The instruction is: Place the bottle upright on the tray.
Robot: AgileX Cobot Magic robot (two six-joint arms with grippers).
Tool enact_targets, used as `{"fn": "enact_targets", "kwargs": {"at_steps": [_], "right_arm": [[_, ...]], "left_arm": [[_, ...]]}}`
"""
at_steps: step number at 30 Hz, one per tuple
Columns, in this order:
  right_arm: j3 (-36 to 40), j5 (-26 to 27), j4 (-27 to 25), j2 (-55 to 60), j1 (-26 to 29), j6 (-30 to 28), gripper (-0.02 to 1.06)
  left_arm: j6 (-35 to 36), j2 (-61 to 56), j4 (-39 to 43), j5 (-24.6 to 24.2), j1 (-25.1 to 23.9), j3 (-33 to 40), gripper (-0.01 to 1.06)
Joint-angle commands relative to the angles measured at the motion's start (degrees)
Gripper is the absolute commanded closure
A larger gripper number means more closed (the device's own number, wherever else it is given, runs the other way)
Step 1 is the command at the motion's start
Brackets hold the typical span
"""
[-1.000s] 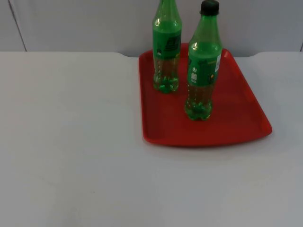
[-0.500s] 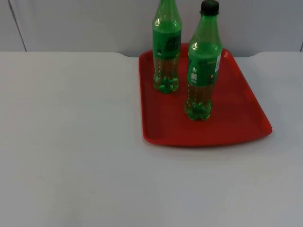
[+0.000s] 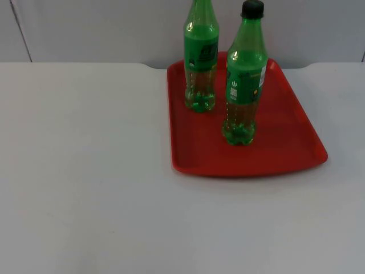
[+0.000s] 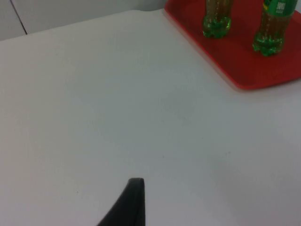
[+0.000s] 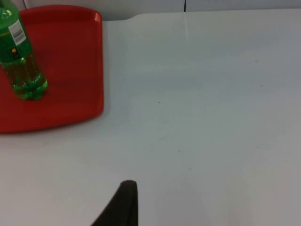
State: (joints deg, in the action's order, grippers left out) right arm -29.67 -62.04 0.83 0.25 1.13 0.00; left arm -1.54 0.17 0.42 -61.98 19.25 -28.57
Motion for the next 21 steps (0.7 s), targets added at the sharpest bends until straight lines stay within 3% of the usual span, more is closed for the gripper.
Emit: {"fn": "enact_targets", "kwargs": {"at_steps": [1,21], "right_arm": [[0.08,0.28,0.12,-0.25,0.38,-0.68,-0.01],[0.08,0.28,0.12,-0.25,0.38,-0.68,-0.01]], "left_arm": [[0.25,-0.17,-0.1,0.33,0.15,0.24,0.0],[0.25,-0.17,-0.42,0.33,-0.01,0.24,0.0]]}}
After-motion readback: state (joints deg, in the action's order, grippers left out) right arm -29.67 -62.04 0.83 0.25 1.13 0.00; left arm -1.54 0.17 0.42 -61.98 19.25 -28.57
